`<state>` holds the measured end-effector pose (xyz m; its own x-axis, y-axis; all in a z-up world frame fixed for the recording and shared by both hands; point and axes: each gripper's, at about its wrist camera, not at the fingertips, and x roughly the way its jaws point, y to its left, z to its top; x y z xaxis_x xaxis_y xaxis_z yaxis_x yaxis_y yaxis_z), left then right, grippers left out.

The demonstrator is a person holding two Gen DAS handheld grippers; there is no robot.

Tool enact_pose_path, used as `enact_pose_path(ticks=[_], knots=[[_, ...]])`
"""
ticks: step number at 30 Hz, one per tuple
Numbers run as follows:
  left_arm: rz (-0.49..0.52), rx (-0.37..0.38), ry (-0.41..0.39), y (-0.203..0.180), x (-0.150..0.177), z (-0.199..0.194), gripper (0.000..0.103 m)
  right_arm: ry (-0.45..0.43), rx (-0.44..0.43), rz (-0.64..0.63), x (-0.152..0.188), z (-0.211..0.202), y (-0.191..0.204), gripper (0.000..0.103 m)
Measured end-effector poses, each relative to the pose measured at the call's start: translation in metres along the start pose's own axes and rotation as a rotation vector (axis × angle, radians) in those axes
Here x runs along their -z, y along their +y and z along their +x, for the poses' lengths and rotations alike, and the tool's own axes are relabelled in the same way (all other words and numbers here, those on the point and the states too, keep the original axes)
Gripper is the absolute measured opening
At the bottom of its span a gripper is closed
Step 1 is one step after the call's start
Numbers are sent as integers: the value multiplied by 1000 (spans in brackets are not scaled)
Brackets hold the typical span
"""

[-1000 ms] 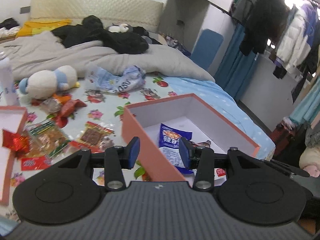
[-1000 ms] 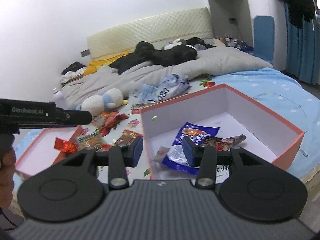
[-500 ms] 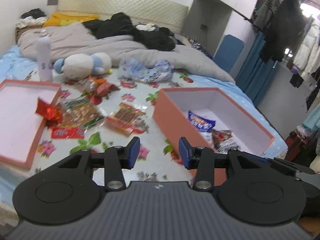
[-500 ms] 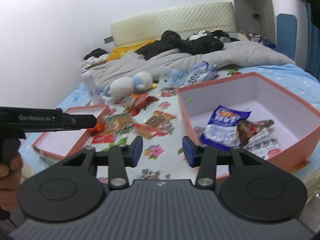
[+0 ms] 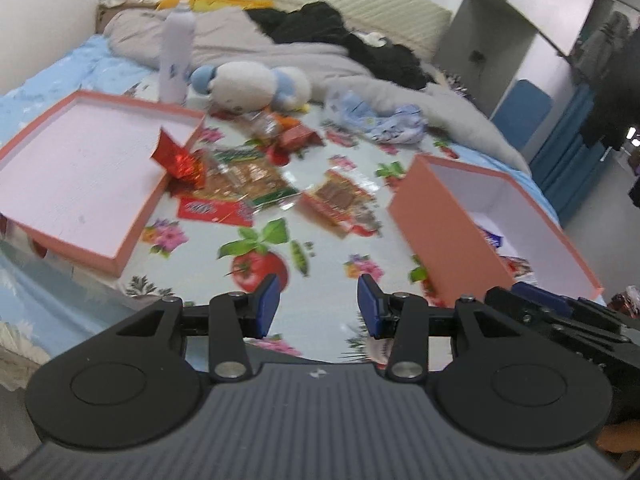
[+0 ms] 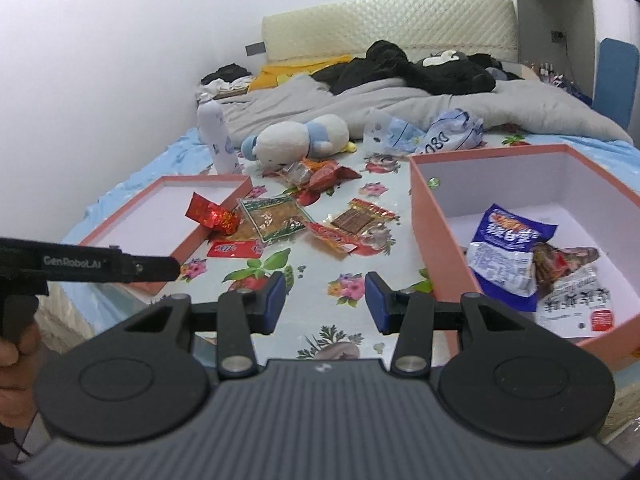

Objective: Organize snacks
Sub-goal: 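Withdraw both tools from the box back toward the snack pile, then grasp the shiny red foil packet with the left gripper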

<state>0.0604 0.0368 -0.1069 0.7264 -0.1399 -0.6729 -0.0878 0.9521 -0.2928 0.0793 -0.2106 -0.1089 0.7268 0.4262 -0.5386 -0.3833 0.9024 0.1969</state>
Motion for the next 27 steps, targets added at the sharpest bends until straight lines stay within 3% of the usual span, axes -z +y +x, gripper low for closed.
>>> enact_pose_path(ticks=[10,19,22,24,27], knots=[[-21,-100,39,47,-34,54,50,42,-8,-54,-14,66,14,46],[-41,-146,56,77,-66,88,51,77,4,-58,-30,108,13,46],[-40,-166,67,88,-77,101,51,98,15,-62,-33,125,13,61],[-40,-185,73,96,-84,108,51,102,15,-64,-34,136,13,63],[-42,-226,77,110,-97,122,69,107,26,-91,-36,155,13,63]])
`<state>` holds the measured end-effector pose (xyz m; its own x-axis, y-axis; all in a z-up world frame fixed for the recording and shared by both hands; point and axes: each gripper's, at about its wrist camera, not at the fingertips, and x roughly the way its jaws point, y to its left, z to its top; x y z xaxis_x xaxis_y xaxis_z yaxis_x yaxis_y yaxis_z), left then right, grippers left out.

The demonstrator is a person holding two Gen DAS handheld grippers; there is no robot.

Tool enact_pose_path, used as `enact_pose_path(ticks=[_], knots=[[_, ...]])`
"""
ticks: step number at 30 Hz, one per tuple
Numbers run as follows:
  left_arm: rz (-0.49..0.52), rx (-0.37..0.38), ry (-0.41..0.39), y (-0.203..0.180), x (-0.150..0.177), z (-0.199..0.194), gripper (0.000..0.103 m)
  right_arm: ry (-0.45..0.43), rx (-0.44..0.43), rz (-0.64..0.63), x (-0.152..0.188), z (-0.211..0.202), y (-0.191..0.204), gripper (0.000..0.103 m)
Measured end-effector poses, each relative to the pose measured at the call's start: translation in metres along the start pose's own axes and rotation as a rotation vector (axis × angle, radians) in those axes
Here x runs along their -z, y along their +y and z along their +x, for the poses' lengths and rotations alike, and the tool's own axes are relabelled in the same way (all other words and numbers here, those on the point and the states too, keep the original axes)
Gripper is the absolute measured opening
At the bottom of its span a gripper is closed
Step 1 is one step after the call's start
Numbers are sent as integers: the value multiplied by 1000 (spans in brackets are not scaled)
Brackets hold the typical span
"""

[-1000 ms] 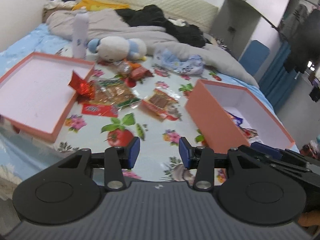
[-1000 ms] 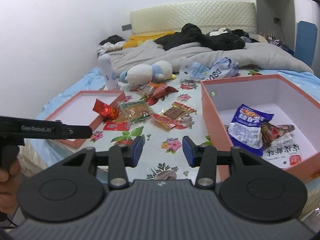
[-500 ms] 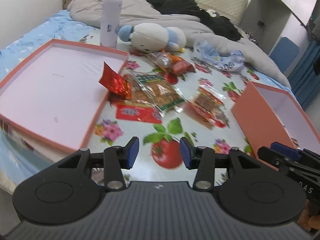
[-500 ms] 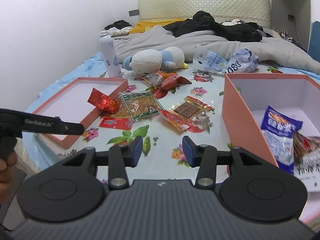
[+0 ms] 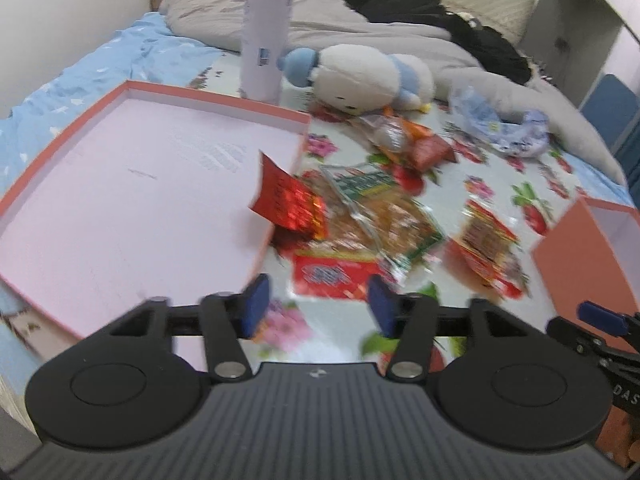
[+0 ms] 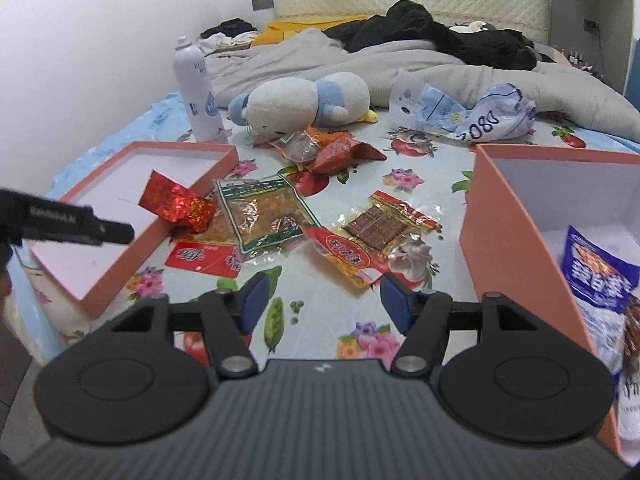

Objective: Organize snacks
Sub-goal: 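Grasp the shiny red foil packet with the left gripper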

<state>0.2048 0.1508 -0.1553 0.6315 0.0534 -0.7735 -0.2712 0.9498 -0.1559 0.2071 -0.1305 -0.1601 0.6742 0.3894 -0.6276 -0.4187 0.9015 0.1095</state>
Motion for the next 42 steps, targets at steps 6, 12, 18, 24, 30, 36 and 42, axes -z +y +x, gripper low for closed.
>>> enact_pose_path(ticks=[6,12,18,24,30,36,42], knots=[[-9,-15,-34,16,-26,28,70,51,48,-91,-3,43,0,62],[7,-21,-55,22,-44,54,59,79,65,-165,-2,73,8,54],[11,-22,-31,25,-51,83,51,75,79,-231,-8,95,17,53],[7,-15,-15,26,-53,101,38,87,91,-276,-9,118,26,53],[-13,-12,-1,30,-48,113,20,81,101,-251,-11,132,26,52],[-6,-13,-21,26,-45,111,11,123,19,-85,-19,142,6,43],[-23,-16,-30,27,-44,99,4,152,43,-122,-23,142,19,3]])
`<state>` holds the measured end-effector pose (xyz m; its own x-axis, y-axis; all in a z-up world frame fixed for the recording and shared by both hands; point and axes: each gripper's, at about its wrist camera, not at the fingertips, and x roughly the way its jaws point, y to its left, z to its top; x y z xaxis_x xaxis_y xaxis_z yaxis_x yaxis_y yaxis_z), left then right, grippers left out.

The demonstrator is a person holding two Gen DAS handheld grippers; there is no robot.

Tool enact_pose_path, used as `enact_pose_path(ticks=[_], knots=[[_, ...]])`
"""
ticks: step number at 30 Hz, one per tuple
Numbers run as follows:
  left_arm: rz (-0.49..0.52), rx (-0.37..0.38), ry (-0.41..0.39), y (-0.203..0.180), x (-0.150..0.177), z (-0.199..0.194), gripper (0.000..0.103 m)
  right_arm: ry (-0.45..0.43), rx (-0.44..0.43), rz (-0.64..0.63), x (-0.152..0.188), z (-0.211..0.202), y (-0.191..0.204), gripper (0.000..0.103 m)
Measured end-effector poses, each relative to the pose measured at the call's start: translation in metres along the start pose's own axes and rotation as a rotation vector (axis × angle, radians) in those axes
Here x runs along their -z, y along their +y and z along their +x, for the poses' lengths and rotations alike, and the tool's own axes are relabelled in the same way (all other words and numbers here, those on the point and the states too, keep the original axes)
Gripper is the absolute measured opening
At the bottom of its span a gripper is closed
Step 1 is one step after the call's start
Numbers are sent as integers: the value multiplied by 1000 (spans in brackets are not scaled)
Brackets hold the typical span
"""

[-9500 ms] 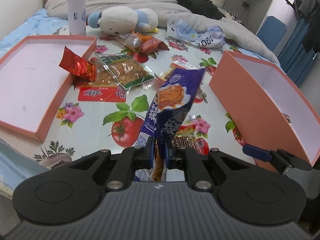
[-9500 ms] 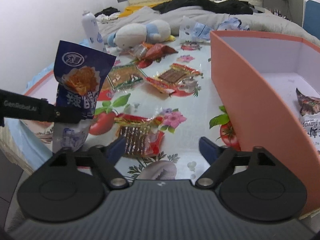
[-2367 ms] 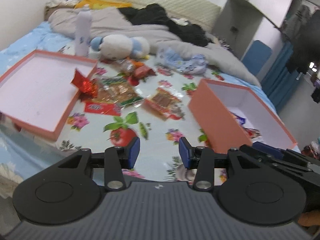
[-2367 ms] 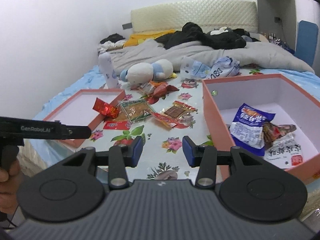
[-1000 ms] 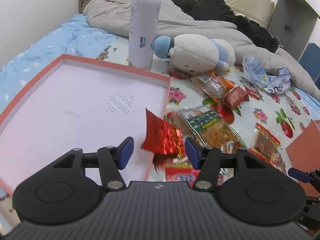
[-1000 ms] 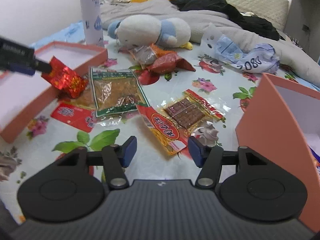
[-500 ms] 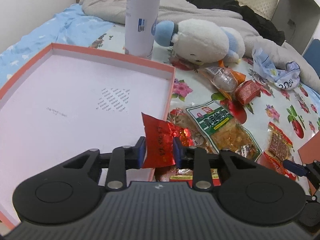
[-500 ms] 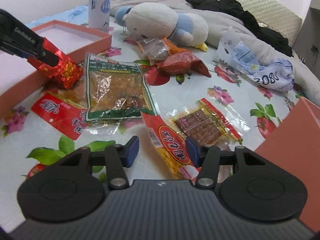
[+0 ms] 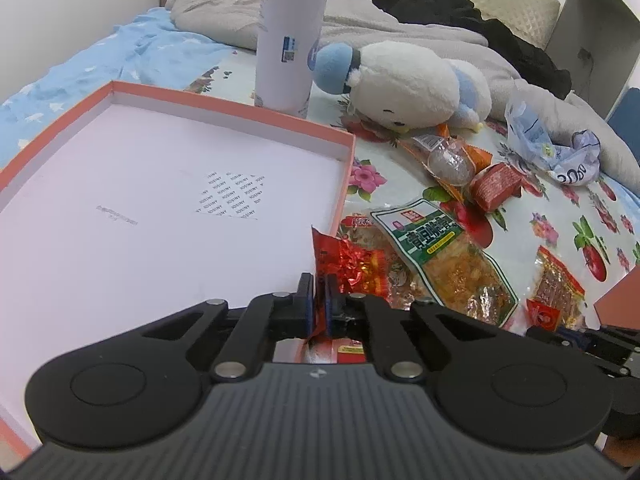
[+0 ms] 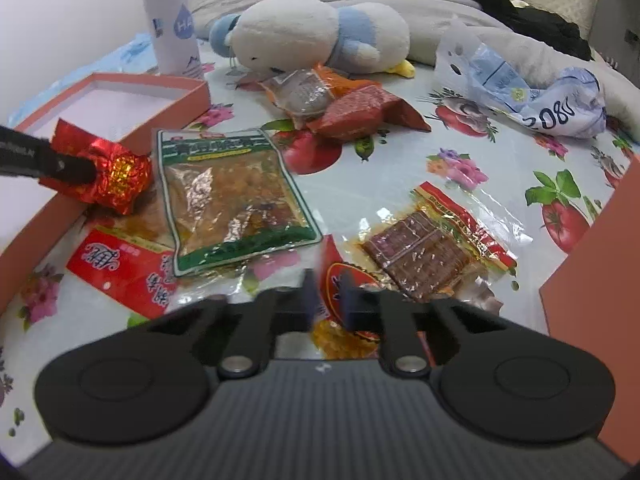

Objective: Organize snacks

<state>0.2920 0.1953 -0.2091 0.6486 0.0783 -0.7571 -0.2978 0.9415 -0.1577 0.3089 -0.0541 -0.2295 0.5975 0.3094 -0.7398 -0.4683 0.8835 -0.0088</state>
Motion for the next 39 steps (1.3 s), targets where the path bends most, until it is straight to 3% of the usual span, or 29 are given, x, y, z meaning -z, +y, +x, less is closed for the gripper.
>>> enact_pose_path(ticks=[6,14,39], knots=[[37,6,-15,-8,1,-23,1,-13,33,53,3,-23,-11,3],[36,48,-37,-34,5,-61,1,-106,31,168,3,-85,-37,3],[157,268,-73,-127,66,-176,1,-287,-26,278,42,-228,-51,3]])
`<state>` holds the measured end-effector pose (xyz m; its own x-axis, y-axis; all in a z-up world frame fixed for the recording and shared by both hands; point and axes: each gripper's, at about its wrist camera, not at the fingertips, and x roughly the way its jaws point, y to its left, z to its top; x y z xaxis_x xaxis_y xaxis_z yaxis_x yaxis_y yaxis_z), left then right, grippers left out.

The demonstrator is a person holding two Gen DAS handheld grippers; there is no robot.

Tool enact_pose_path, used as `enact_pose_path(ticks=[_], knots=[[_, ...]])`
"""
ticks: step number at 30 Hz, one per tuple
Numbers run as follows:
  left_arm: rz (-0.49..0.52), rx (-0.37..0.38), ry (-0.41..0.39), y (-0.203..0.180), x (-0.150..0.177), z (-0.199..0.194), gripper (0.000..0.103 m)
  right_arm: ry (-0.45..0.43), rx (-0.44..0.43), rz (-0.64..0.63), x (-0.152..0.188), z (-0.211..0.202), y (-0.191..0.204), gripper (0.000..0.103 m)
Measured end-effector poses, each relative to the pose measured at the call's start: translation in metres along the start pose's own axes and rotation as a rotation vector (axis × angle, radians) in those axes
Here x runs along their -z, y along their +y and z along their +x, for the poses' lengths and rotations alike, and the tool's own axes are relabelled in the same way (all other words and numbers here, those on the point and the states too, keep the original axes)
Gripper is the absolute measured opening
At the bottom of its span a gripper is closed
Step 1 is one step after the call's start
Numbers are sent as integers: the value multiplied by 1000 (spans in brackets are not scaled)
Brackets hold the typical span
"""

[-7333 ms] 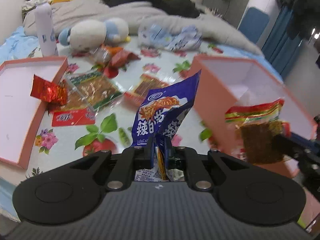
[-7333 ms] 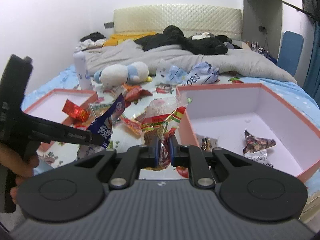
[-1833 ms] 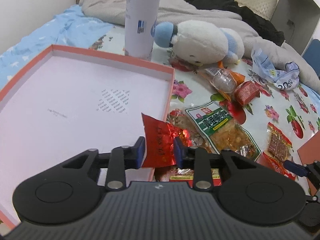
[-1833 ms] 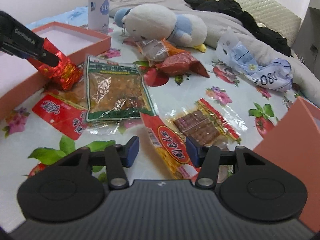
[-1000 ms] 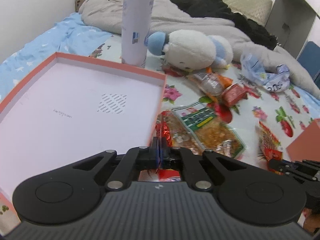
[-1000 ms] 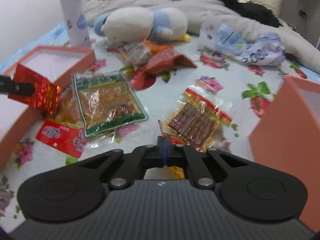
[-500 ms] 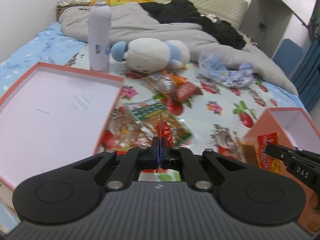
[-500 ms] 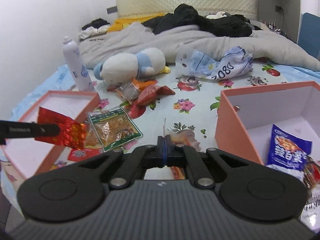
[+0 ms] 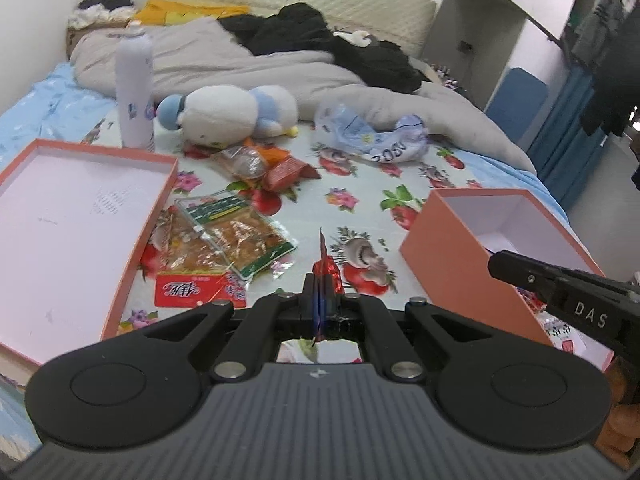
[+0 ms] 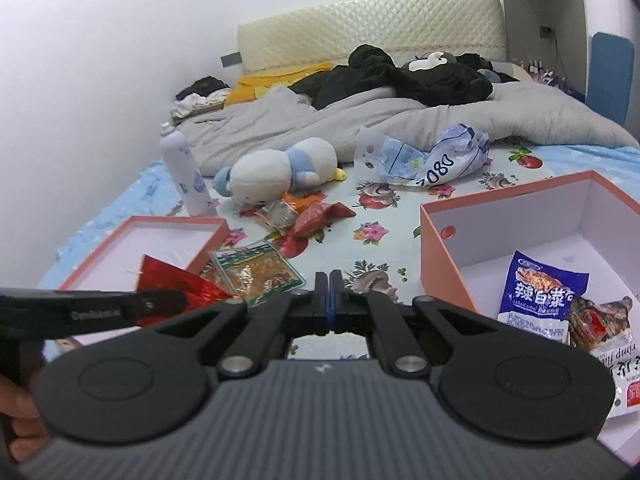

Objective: Organize snacks

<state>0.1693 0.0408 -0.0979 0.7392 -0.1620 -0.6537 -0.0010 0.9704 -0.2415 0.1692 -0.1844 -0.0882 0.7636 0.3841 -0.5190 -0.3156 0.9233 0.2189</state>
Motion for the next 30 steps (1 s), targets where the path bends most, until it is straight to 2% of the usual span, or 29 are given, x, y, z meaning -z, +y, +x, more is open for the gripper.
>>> enact_pose_path(ticks=[4,7,10,11,12,14,19,22,24,30], knots=[[-5,11,-14,-8,6,-8,1,13,9,53,14,-2,-12,3],[-19,14,-7,-10,15,-8,1,38,55,88,33,3,-21,6],[-29,3,10,-9,25,-1,1,58,56,105,51,8,-26,7],[-34,-1,18,-8,29,1,1,63,64,110,56,9,-28,13],[-37,-4,27,-7,32,5,1,69,68,120,61,12,-29,33],[-35,-11,38,-5,38,10,1,74,57,133,70,17,-29,54],[-51,-8,69,5,47,23,1,116,57,92,85,35,-25,54],[-65,2,72,9,48,28,1,130,76,61,94,43,-24,74],[-71,4,76,10,49,31,1,140,88,32,98,51,-23,81],[-77,4,100,13,50,40,1,198,87,-10,105,78,-27,81]])
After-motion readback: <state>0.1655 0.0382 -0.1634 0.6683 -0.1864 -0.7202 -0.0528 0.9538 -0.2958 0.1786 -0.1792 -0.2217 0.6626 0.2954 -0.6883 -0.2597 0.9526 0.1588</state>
